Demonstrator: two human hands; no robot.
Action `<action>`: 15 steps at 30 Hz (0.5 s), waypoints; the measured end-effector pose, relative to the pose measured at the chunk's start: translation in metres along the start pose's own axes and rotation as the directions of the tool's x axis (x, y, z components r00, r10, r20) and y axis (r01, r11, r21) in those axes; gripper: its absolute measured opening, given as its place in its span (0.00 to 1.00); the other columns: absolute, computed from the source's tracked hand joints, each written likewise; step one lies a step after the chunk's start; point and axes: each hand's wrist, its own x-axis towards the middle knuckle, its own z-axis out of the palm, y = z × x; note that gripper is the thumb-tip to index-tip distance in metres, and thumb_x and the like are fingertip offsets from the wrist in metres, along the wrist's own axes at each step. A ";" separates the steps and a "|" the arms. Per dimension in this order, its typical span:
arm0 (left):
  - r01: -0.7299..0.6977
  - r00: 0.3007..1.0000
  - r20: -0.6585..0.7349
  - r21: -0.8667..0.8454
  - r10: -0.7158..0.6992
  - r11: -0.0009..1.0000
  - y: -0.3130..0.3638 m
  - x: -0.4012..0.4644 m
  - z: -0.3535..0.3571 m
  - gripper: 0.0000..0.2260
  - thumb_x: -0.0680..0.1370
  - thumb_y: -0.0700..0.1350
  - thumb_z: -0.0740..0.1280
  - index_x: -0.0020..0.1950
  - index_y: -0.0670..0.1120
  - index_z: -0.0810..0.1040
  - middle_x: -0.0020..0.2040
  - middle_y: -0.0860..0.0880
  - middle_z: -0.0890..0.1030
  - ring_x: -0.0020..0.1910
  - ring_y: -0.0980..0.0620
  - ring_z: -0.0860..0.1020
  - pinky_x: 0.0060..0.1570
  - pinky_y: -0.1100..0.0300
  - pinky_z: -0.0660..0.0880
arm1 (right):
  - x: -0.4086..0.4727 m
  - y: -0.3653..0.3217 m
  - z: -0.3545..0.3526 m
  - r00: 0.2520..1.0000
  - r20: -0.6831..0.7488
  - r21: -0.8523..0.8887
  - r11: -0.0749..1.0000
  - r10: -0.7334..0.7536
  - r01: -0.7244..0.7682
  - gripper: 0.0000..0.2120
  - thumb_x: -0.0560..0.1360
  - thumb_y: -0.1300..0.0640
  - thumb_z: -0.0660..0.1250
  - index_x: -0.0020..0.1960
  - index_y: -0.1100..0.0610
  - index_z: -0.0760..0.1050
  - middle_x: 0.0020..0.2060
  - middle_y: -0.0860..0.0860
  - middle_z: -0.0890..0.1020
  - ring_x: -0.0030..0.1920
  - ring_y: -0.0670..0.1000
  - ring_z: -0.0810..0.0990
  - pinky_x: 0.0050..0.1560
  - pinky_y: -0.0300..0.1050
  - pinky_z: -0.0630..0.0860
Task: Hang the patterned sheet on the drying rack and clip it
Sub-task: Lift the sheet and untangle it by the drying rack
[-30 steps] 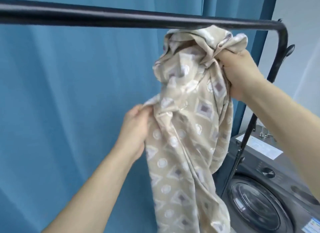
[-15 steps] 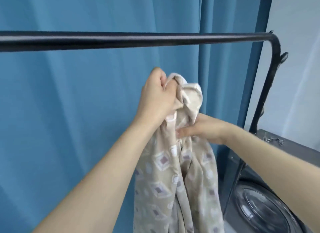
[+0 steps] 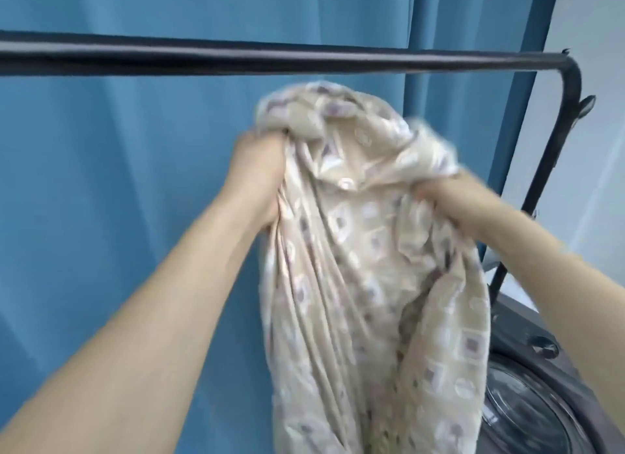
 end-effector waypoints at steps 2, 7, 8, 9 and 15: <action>-0.267 0.959 -0.022 0.248 0.281 0.931 0.031 0.000 0.029 0.10 0.71 0.41 0.62 0.37 0.43 0.83 0.40 0.43 0.85 0.44 0.42 0.84 0.48 0.47 0.81 | -0.016 0.029 0.025 0.906 0.376 0.031 0.975 0.194 -0.222 0.16 0.67 0.68 0.70 0.54 0.57 0.80 0.51 0.61 0.83 0.53 0.60 0.83 0.55 0.53 0.79; -0.249 0.931 0.363 0.573 0.031 0.781 -0.016 -0.044 0.016 0.14 0.67 0.53 0.70 0.47 0.46 0.82 0.42 0.54 0.83 0.44 0.55 0.82 0.47 0.54 0.78 | -0.028 0.013 0.043 0.901 0.432 0.557 0.769 0.052 -0.312 0.09 0.78 0.60 0.60 0.47 0.60 0.79 0.42 0.57 0.82 0.41 0.54 0.82 0.42 0.46 0.82; -0.134 0.870 0.456 0.586 -0.189 0.799 -0.034 -0.056 -0.001 0.14 0.68 0.53 0.74 0.49 0.47 0.83 0.45 0.55 0.84 0.45 0.57 0.82 0.50 0.56 0.78 | -0.019 0.003 0.035 0.956 0.284 0.664 0.704 0.073 -0.251 0.11 0.80 0.60 0.56 0.46 0.58 0.77 0.40 0.54 0.81 0.39 0.51 0.81 0.38 0.44 0.81; 0.007 0.747 0.519 0.621 -0.417 0.784 -0.052 -0.068 -0.016 0.17 0.67 0.55 0.77 0.53 0.48 0.83 0.49 0.55 0.85 0.49 0.57 0.82 0.54 0.58 0.78 | -0.001 -0.001 0.025 0.989 0.088 0.636 0.757 0.119 -0.148 0.12 0.82 0.60 0.53 0.46 0.55 0.73 0.40 0.51 0.79 0.37 0.48 0.80 0.36 0.41 0.79; 0.230 0.670 0.290 0.794 -0.683 0.563 -0.163 -0.111 -0.055 0.13 0.77 0.46 0.71 0.59 0.43 0.82 0.54 0.48 0.84 0.56 0.50 0.81 0.62 0.55 0.75 | 0.044 -0.003 -0.002 0.890 -0.456 0.003 1.000 -0.010 0.012 0.07 0.80 0.64 0.57 0.48 0.56 0.72 0.32 0.51 0.69 0.37 0.44 0.77 0.36 0.36 0.70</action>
